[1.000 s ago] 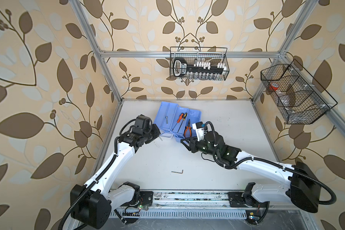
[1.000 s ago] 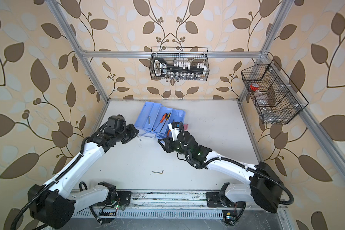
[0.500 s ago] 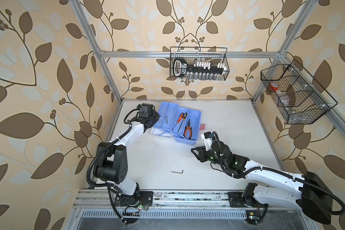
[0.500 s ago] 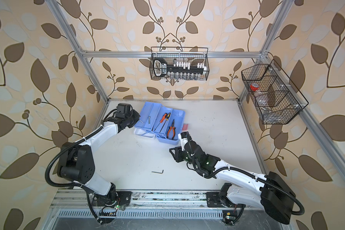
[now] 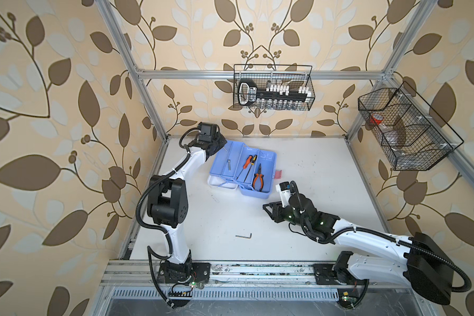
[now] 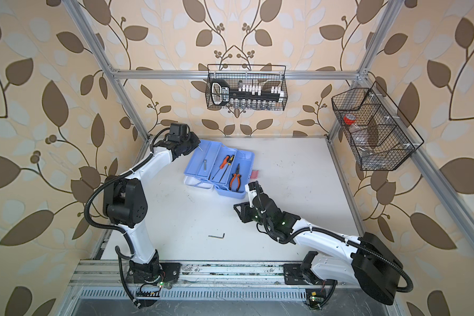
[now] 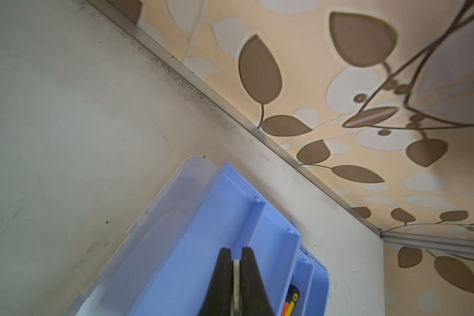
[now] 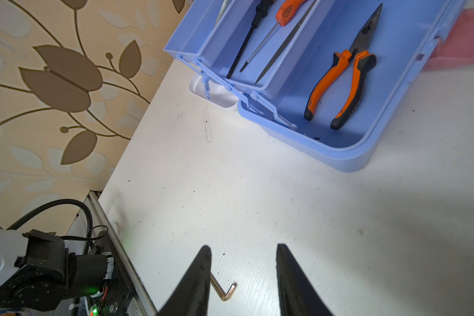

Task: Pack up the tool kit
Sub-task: 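Carry silver key with left gripper into upper tray while right gripper moves away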

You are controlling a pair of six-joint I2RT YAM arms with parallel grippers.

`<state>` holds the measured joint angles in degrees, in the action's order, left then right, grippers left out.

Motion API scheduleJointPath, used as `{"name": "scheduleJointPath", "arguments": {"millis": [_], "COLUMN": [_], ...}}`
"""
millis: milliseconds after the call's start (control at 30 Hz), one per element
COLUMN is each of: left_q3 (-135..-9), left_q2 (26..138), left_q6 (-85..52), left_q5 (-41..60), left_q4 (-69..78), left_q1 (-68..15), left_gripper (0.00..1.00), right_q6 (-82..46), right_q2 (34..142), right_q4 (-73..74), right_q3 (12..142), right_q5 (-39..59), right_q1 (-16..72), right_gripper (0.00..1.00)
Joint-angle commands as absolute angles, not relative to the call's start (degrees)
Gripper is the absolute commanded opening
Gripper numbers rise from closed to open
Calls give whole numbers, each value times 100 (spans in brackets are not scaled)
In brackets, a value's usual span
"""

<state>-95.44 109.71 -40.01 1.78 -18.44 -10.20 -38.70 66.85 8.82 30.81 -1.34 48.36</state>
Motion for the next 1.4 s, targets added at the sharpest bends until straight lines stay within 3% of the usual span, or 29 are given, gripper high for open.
{"name": "scheduleJointPath", "arguments": {"millis": [0,267,400,600,900,1000,1200,1300,1367], "left_q3": [-10729,-12107,-12653,-12647,-12725,-12788,-12733,-12710,-12664], "left_q2": [11226,11652,12002,12146,12443,12564,12551,12429,12271], "left_q6": [-2631,-1172,-637,-332,-257,-264,-380,-516,-657], "left_q5": [498,544,-80,-725,-904,-1145,-1091,-992,-994], "left_q4": [-3239,-4898,-5767,-5939,-5939,-5994,-5881,-5832,-5797], "left_q1": [-1072,-1080,-1239,-1410,-1512,-1521,-1573,-1589,-1641], "left_gripper": [0,0,0,0,0,9,48,49,43], "right_q6": [-3844,-3915,-3946,-4000,-4067,-4066,-4061,-4067,-4030], "right_q2": [6826,7044,7031,7126,7058,7058,7093,7071,7075], "right_q4": [1054,1134,1127,1187,1187,1187,1195,1195,1164], "right_q3": [2982,2962,2962,2997,2953,2960,2960,2952,2980], "right_q5": [21,176,149,196,149,149,170,167,185], "right_q1": [4773,4755,4746,4737,4729,4729,4720,4720,4743], "right_gripper": [39,38,37,37,37,37,37,37,37]}}
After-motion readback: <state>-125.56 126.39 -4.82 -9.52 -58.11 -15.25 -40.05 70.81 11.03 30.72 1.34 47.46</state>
